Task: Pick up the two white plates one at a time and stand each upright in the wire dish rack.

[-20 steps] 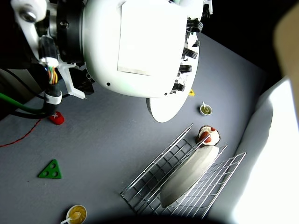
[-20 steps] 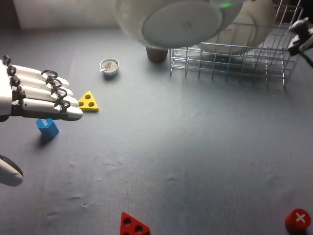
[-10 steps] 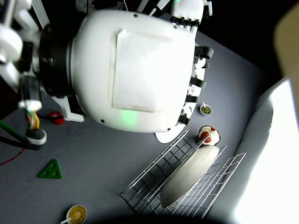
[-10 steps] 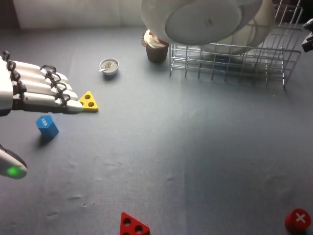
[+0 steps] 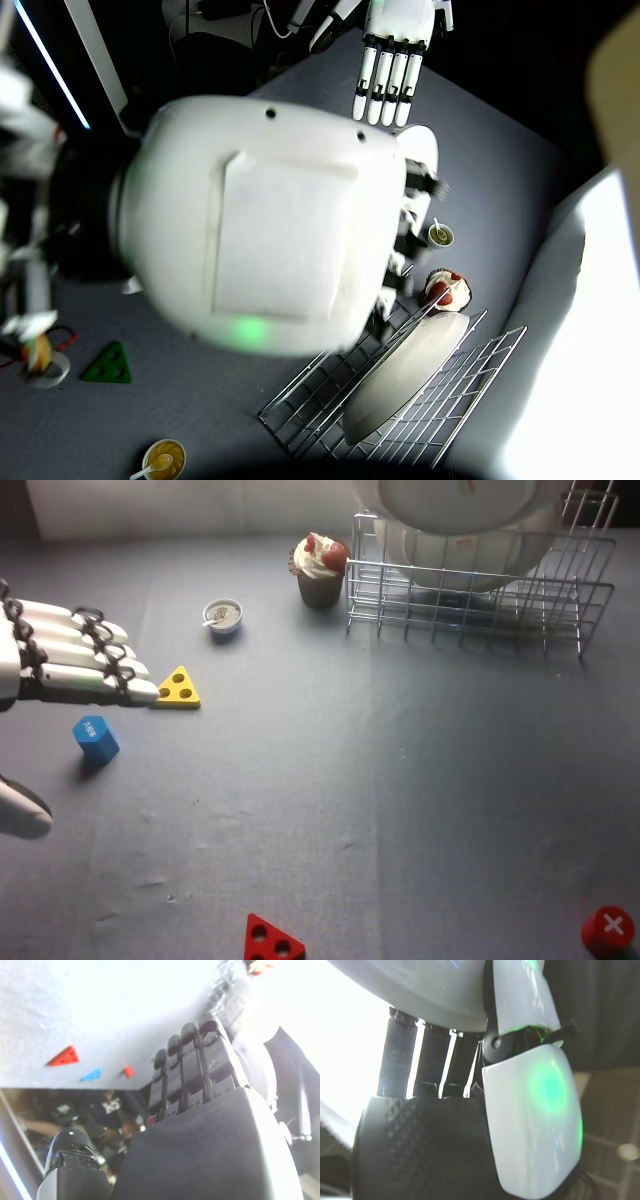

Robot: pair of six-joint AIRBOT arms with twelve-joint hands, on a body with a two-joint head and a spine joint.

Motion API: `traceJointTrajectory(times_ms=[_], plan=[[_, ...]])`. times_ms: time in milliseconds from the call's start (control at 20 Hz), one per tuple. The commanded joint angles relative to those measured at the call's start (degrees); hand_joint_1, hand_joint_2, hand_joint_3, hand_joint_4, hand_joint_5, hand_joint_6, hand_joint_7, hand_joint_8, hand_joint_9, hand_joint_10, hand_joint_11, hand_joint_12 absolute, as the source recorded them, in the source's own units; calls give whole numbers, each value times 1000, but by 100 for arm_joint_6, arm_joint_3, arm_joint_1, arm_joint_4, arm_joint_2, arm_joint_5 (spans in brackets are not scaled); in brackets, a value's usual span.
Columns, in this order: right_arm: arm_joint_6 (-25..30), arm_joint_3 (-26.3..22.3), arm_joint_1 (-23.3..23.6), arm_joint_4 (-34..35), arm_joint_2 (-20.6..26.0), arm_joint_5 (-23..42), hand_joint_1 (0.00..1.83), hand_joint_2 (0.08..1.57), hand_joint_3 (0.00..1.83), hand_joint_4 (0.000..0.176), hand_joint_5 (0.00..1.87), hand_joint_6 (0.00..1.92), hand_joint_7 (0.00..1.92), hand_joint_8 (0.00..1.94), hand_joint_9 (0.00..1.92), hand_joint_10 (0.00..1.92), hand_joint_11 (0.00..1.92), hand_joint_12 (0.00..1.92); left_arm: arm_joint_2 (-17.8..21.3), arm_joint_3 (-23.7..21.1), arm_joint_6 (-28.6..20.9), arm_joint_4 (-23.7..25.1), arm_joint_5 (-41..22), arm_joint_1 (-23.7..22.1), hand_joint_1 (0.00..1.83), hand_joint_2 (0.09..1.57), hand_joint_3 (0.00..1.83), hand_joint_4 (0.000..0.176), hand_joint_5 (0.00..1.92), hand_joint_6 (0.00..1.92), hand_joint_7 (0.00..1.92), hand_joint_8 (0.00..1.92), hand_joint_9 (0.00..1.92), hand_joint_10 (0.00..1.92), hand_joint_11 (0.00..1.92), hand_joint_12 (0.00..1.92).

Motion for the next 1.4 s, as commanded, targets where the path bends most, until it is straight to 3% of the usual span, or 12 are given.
traceJointTrajectory(times_ms=[0, 200, 450, 550, 650, 900, 1100, 1350], plan=[[127, 34, 68, 303, 33, 653, 1502, 1026, 1, 0, 986, 902, 1265, 201, 1252, 510, 1003, 1318, 45, 17, -10, -401, -214, -75, 0, 981, 0, 0, 138, 0, 182, 0, 182, 0, 184, 11], [577, 289, 68, 344, -23, 675, 1502, 1030, 0, 0, 960, 916, 1214, 324, 1256, 506, 1006, 1321, 6, -59, -10, -553, 4, -72, 0, 982, 0, 0, 142, 7, 197, 8, 198, 9, 185, 11], [1170, 338, 50, 111, 30, 774, 1503, 1024, 0, 0, 984, 895, 1252, 255, 1255, 494, 1011, 1309, -9, -85, -10, -522, -85, -73, 0, 976, 0, 0, 136, 2, 189, 2, 195, 4, 181, 9], [1414, 380, 10, -118, 43, 887, 1503, 1020, 0, 0, 1005, 864, 1235, 279, 1274, 467, 1021, 1294, -12, -104, -10, -504, -90, -73, 0, 980, 0, 0, 134, 0, 192, 2, 198, 4, 177, 7], [1993, 472, -12, -704, 62, 975, 1503, 1020, 0, 0, 1011, 855, 1266, 210, 1275, 474, 1005, 1315, -11, -120, -10, -506, -168, -73, 0, 979, 0, 0, 145, 7, 200, 7, 209, 8, 190, 12], [2151, 634, -242, -796, 109, 1250, 1502, 1026, 0, 0, 1001, 874, 1227, 290, 1251, 515, 991, 1334, -14, -160, -10, -522, -177, -75, 0, 982, 1, 0, 149, 7, 191, 6, 187, 3, 178, 6], [2249, 748, -492, -796, 59, 1448, 1503, 1022, 1, 0, 1001, 857, 1266, 220, 1274, 480, 991, 1338, -17, -164, -10, -521, -197, -75, 0, 981, 0, 0, 143, 1, 197, 4, 201, 5, 178, 5], [2280, 1042, -696, -698, -130, 1628, 1502, 1031, 1, 0, 968, 918, 1212, 324, 1244, 527, 991, 1336, -10, -164, -10, -638, -217, -77, 0, 982, 1, 0, 158, 6, 217, 10, 217, 10, 188, 9]])
